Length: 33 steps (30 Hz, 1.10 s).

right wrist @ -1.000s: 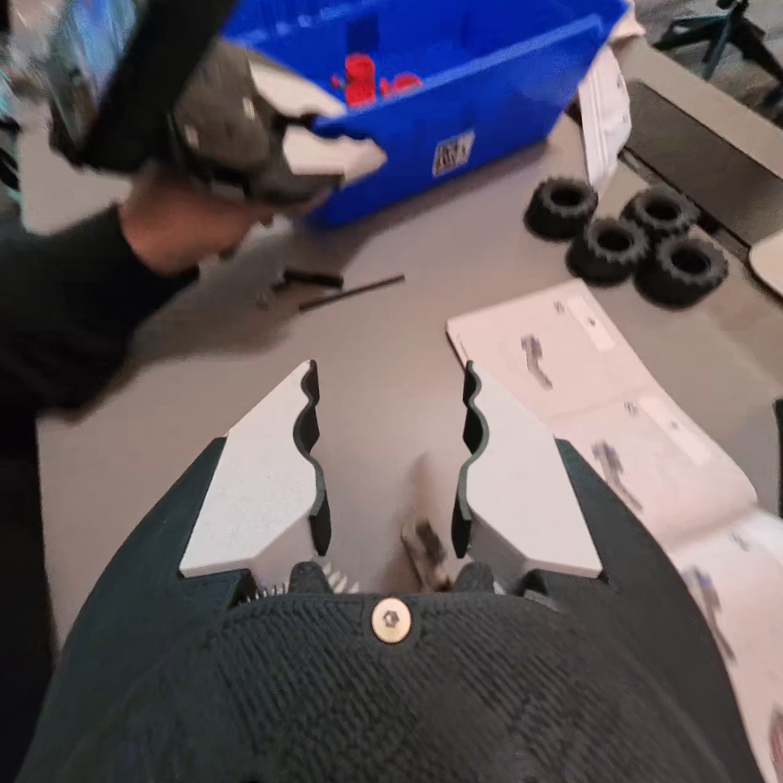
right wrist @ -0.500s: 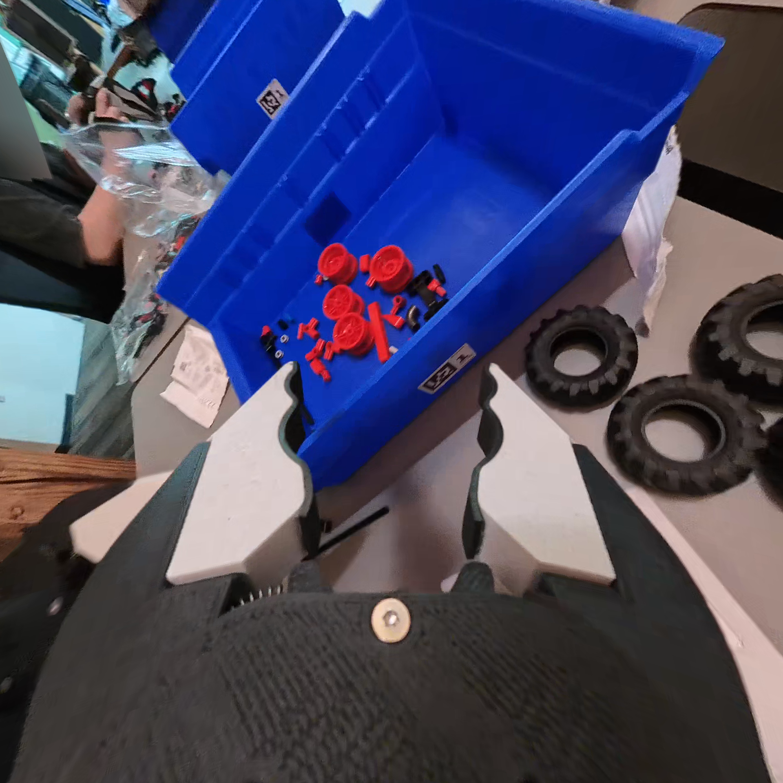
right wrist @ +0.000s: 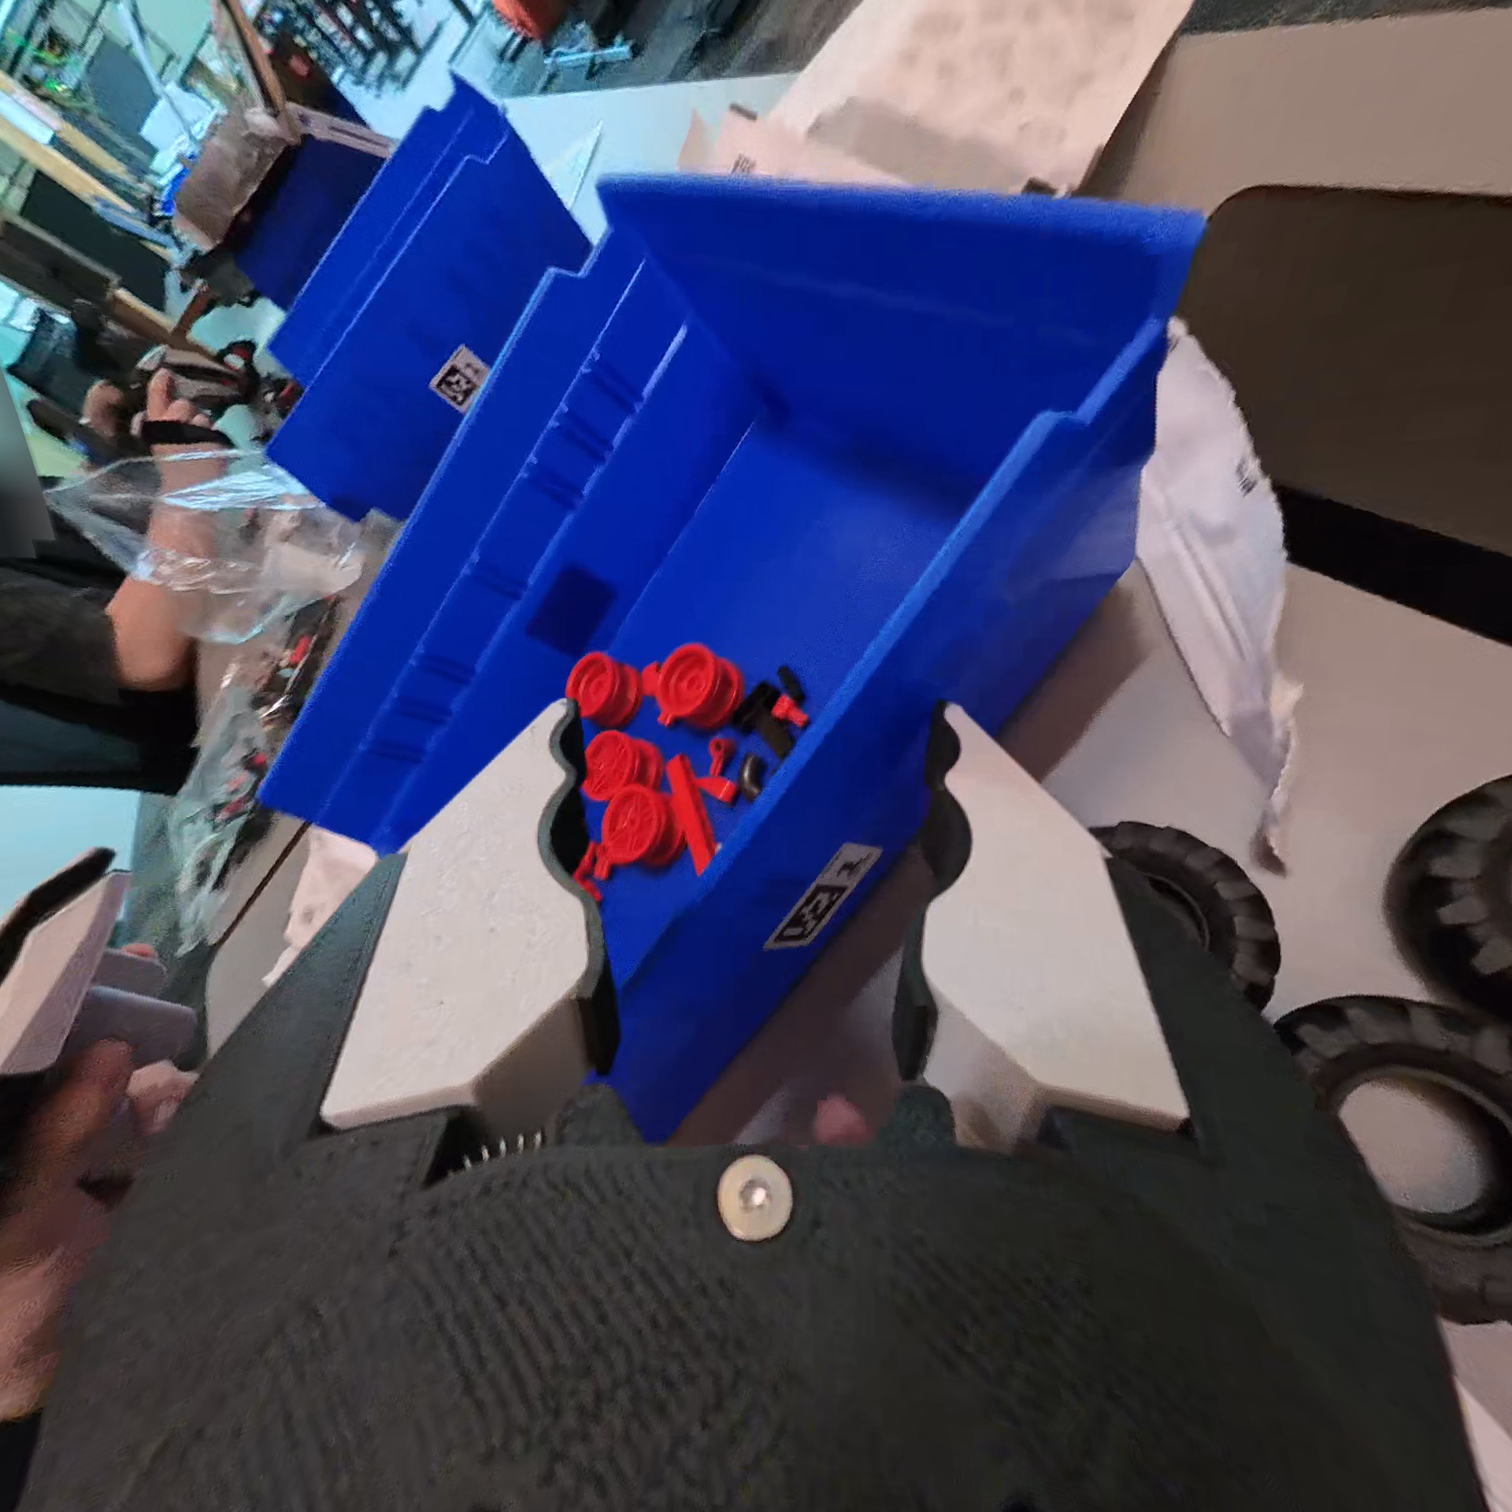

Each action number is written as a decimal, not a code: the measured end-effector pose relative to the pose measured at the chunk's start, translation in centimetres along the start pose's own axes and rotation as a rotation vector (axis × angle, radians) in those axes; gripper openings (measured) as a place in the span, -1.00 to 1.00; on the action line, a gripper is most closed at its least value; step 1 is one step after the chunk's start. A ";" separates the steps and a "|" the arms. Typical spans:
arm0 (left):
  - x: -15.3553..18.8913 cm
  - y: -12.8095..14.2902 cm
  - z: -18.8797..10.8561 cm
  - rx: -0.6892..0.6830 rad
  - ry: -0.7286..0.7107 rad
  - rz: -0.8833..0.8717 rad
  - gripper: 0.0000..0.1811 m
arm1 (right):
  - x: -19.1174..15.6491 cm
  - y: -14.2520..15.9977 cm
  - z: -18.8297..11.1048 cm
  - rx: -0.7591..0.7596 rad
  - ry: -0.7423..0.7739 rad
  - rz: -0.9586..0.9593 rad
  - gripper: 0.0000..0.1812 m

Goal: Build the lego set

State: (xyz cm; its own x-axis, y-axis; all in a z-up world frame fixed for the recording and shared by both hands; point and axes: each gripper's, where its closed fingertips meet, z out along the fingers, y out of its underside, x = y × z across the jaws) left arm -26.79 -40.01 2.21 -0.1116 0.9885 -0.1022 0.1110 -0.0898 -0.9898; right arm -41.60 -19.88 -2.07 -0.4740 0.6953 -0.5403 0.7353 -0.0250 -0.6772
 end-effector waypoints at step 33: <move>2.6 -1.5 -0.6 0.217 0.125 -0.020 -0.72 | -0.8 -6.0 -7.1 0.549 0.451 -0.202 -0.71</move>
State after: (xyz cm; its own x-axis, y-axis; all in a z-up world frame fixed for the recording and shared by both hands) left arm -26.66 -37.19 3.50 0.0133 0.9965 -0.0828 -0.1062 -0.0809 -0.9910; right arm -42.19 -15.21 6.01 -0.2424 0.9491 -0.2010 0.2508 -0.1389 -0.9580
